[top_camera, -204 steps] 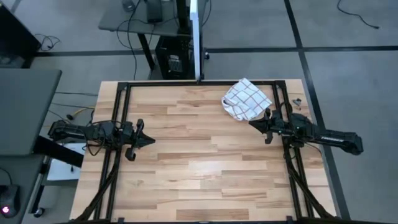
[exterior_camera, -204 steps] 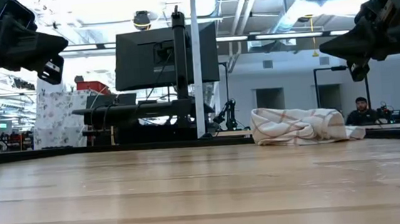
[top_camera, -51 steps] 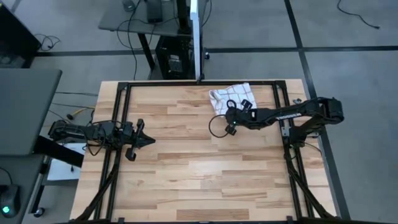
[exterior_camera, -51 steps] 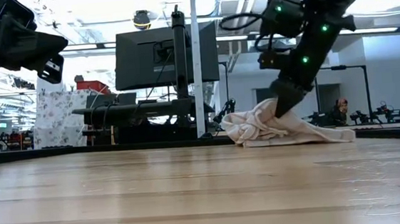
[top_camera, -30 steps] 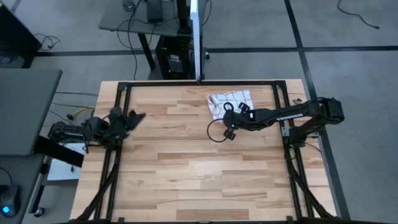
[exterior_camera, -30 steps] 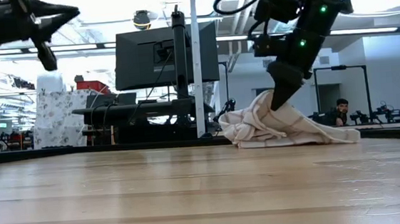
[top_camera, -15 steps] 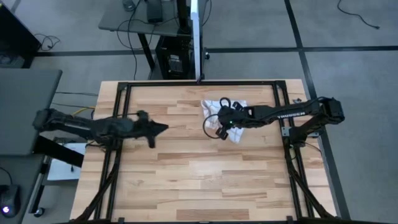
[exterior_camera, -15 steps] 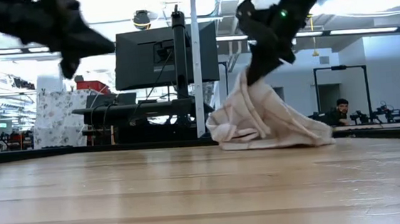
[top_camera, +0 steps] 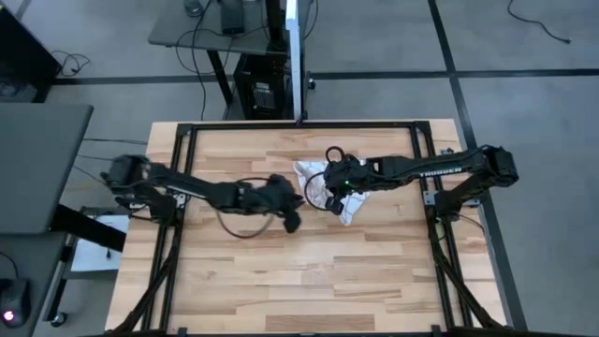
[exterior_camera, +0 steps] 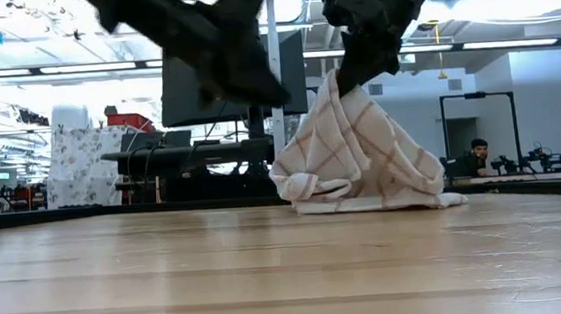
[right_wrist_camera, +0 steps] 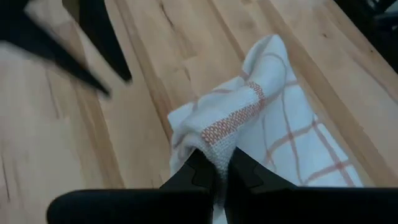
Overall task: Roll towel
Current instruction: Prepare the white towel
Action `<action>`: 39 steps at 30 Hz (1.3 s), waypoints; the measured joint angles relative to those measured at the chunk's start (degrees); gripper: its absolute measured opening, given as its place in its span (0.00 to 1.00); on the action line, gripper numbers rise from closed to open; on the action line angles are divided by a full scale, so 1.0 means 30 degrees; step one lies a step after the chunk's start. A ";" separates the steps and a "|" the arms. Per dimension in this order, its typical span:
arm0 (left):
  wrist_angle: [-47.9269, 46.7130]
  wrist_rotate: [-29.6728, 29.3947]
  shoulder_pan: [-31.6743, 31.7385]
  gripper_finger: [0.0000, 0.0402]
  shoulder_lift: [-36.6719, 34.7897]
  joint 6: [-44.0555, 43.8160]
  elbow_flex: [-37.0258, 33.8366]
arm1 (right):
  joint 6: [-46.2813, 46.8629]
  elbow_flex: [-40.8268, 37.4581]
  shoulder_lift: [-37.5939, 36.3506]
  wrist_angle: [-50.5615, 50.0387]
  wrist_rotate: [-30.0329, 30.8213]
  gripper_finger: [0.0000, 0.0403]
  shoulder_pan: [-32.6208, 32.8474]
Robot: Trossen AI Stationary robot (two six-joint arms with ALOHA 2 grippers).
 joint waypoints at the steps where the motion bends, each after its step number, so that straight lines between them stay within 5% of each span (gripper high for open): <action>1: 0.0039 -0.0007 0.0000 0.24 0.0608 -0.0177 0.0501 | 0.0000 0.0002 0.0000 -0.0087 0.0000 0.00 -0.0009; 8: 0.0729 -0.0042 0.0103 0.43 0.3137 -0.1074 0.2622 | -0.0806 0.0007 0.0000 -0.0679 0.0000 0.00 -0.0001; 15: 0.2571 -0.0175 0.0513 0.48 0.4607 -0.1645 0.2752 | -0.2116 0.0007 0.0000 -0.0511 0.0007 0.00 -0.0009; 31: 0.3783 -0.0803 0.1808 0.48 0.4924 -0.3645 0.2774 | -0.2171 0.0007 0.0007 -0.0510 -0.0444 0.00 0.0152; 39: 0.0275 -0.0625 0.1763 0.29 0.4917 -0.3345 0.2766 | -0.2643 0.0007 0.0007 -0.0641 -0.0452 0.00 0.0120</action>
